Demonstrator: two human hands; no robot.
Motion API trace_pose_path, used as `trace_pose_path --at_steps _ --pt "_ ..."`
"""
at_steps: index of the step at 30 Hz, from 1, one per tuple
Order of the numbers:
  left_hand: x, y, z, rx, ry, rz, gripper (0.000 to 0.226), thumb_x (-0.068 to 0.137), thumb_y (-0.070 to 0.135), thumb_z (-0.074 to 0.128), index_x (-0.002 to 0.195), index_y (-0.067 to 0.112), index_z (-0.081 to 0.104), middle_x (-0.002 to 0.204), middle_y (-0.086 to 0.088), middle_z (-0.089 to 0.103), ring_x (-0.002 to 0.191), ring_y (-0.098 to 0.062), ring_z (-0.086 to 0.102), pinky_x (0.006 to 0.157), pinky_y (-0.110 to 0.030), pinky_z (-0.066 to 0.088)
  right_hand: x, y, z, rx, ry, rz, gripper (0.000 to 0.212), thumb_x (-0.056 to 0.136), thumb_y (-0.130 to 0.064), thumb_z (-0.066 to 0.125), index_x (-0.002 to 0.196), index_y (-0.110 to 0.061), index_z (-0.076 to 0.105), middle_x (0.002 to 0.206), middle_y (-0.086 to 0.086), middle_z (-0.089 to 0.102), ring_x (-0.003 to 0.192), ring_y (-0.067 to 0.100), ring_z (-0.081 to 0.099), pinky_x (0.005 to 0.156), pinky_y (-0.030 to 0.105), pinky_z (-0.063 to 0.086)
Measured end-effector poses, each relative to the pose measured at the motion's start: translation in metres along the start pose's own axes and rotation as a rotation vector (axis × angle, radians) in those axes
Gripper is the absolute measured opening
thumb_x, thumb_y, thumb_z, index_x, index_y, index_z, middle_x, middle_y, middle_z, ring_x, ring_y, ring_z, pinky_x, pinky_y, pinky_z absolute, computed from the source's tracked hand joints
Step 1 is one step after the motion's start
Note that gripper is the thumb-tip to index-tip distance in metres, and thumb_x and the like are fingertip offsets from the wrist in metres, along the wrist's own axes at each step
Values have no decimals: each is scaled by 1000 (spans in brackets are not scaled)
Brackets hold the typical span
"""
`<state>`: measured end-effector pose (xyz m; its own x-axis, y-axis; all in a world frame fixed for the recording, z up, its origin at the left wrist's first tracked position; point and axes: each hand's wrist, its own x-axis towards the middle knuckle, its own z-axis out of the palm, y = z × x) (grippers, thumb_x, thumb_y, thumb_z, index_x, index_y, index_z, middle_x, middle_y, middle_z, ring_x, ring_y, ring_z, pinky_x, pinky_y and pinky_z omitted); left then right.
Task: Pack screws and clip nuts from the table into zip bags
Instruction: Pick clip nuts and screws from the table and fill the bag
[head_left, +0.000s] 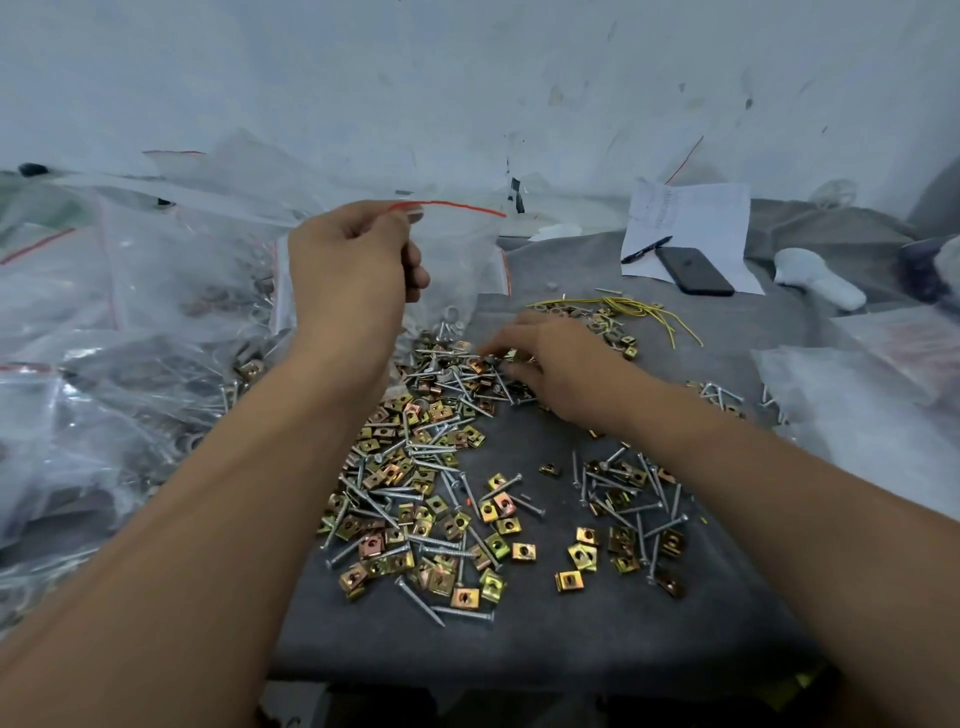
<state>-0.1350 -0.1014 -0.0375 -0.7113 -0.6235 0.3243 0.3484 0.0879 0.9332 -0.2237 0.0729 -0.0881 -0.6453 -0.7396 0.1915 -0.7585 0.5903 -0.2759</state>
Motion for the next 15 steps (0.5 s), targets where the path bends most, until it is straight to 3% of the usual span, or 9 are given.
trace_pose_path --at_steps 3,7,9,12,15 --pt "0 0 -3 40 -12 -8 24 103 4 54 103 8 77 56 6 57 52 -13 55 56 -29 46 6 1 6 -2 -19 14 36 102 -12 61 134 -29 66 136 2 58 126 22 51 108 31 37" --pt "0 0 -6 59 -14 -35 24 104 5 54 103 9 77 58 6 57 53 -12 55 58 -30 46 8 5 9 24 69 43 30 97 -15 70 123 -27 70 115 -4 63 101 11 53 87 23 38" --pt "0 0 -6 63 -13 -43 23 104 5 54 103 9 77 57 6 57 53 -12 56 58 -29 47 8 6 10 79 96 77 26 94 -14 74 117 -25 71 102 -7 62 95 11 57 83 25 44" --pt "-2 1 -6 68 -13 -50 23 103 5 54 103 10 77 57 7 57 53 -12 56 59 -30 48 7 6 10 119 123 83 22 92 -13 75 110 -25 70 96 -10 61 90 11 57 77 24 43" --pt "-3 2 -5 70 -22 -55 24 103 3 53 103 9 76 57 7 57 53 -12 56 60 -31 47 7 6 10 102 136 45 17 94 -12 72 106 -24 69 97 -12 61 89 8 55 70 12 37"
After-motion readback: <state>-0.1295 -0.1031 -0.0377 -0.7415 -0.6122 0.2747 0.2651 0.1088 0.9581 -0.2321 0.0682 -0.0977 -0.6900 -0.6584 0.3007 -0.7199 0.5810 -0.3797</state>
